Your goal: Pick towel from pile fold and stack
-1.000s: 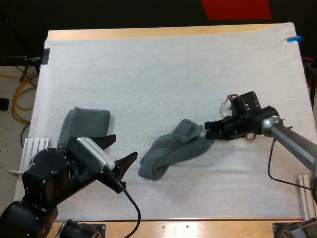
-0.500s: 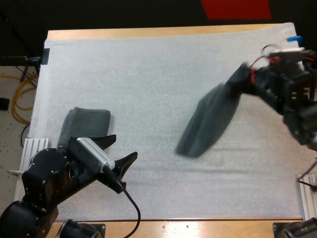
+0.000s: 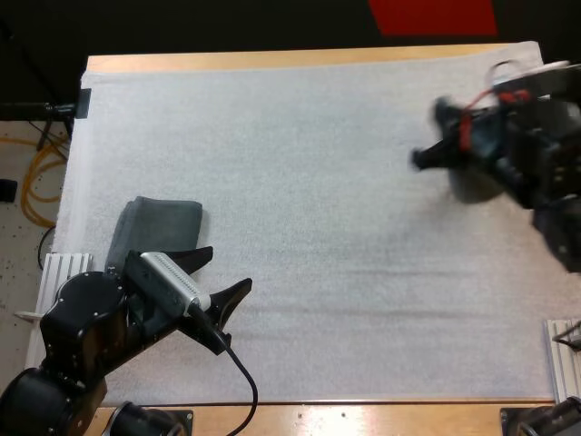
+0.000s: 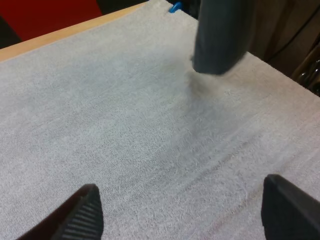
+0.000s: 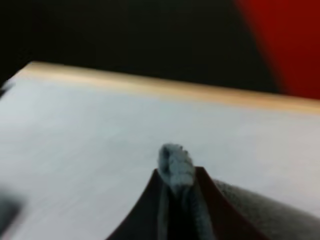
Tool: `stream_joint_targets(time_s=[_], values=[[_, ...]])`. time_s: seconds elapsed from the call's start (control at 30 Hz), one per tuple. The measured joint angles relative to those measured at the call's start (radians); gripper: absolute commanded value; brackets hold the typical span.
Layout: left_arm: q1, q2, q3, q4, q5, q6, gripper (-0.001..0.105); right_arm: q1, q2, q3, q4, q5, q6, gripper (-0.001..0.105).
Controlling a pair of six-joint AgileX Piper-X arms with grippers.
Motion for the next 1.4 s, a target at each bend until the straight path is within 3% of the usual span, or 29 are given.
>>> stream_joint_targets(time_s=[0.2, 0.37, 0.63, 0.7, 0.87, 0.93, 1.17, 1.4], values=[[0.0, 0.0, 0.0, 0.0, 0.0, 0.0, 0.065, 0.226, 0.16, 0.104, -0.016, -0.051, 0.09, 0.0], [0.0, 0.0, 0.0, 0.0, 0.0, 0.0, 0.065, 0.374, 0.3, 0.123, -0.11, -0.056, 0.16, 0.0], [0.0, 0.0, 0.0, 0.0, 0.0, 0.0, 0.065, 0.414, 0.384, 0.097, -0.235, -0.114, 0.287, 0.002], [0.0, 0.0, 0.0, 0.0, 0.0, 0.0, 0.065, 0.414, 0.388, 0.071, -0.24, -0.126, 0.29, 0.011], [0.0, 0.0, 0.0, 0.0, 0.0, 0.0, 0.065, 0.414, 0.388, 0.01, -0.278, -0.207, 0.294, 0.062], [0.0, 0.0, 0.0, 0.0, 0.0, 0.0, 0.065, 0.414, 0.388, 0.001, -0.297, -0.231, 0.294, 0.072], [0.0, 0.0, 0.0, 0.0, 0.003, 0.0, 0.065, 0.399, 0.388, -0.002, -0.272, -0.193, 0.226, 0.072], [0.0, 0.0, 0.0, 0.0, 0.03, 0.028, 0.065, 0.243, 0.391, -0.002, -0.093, -0.137, 0.187, 0.072]])
